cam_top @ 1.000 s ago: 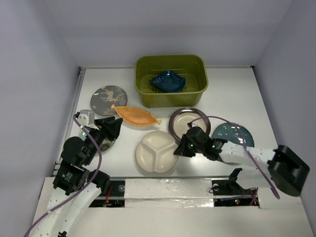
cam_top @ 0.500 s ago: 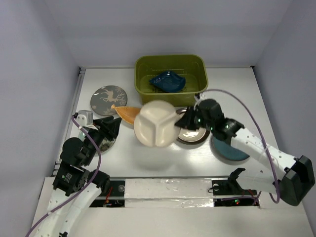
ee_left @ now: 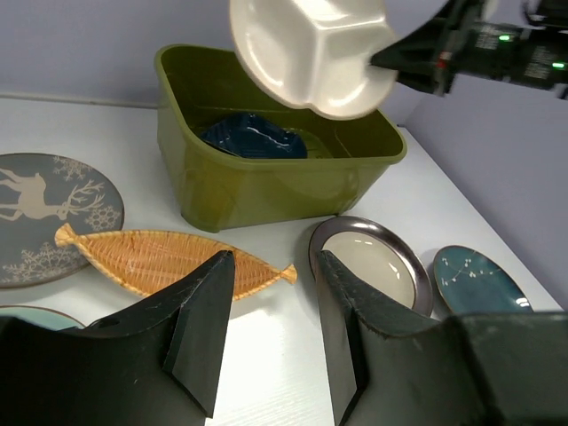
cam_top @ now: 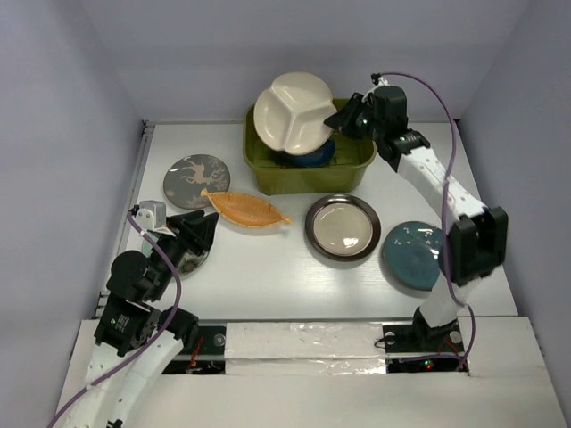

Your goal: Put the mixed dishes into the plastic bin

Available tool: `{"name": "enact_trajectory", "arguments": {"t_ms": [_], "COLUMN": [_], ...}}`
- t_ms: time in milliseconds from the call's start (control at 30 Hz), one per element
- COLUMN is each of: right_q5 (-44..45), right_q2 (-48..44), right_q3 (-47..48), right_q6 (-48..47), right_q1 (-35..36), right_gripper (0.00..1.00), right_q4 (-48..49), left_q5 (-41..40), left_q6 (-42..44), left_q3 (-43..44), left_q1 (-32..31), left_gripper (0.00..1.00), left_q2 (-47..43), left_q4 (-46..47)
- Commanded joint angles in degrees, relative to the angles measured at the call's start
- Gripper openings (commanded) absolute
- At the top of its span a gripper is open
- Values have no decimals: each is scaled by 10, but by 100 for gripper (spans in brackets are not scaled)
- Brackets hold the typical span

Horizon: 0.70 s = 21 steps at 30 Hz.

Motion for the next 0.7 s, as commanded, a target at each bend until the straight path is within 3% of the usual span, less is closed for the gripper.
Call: {"name": "enact_trajectory", "arguments": {"t_ms": [0,267,667], "right_q5": [-53,-67,-109], "right_q2": [55,165,257], "right_q3": [119,207,210], "right_q6": [19,9,9], "right_q1": [-26,-72,-77], "right_gripper": [0,0,0], "right_q4": [86,31,7], "left_q5": [5,5,5], "left_q6": [-4,-3,-4], "left_q3": [13,13,13], "left_q1": [4,4,4], "left_gripper": [39,39,39], "left_q2": [-10,-11,-11], "left_q4": [25,27,29]}}
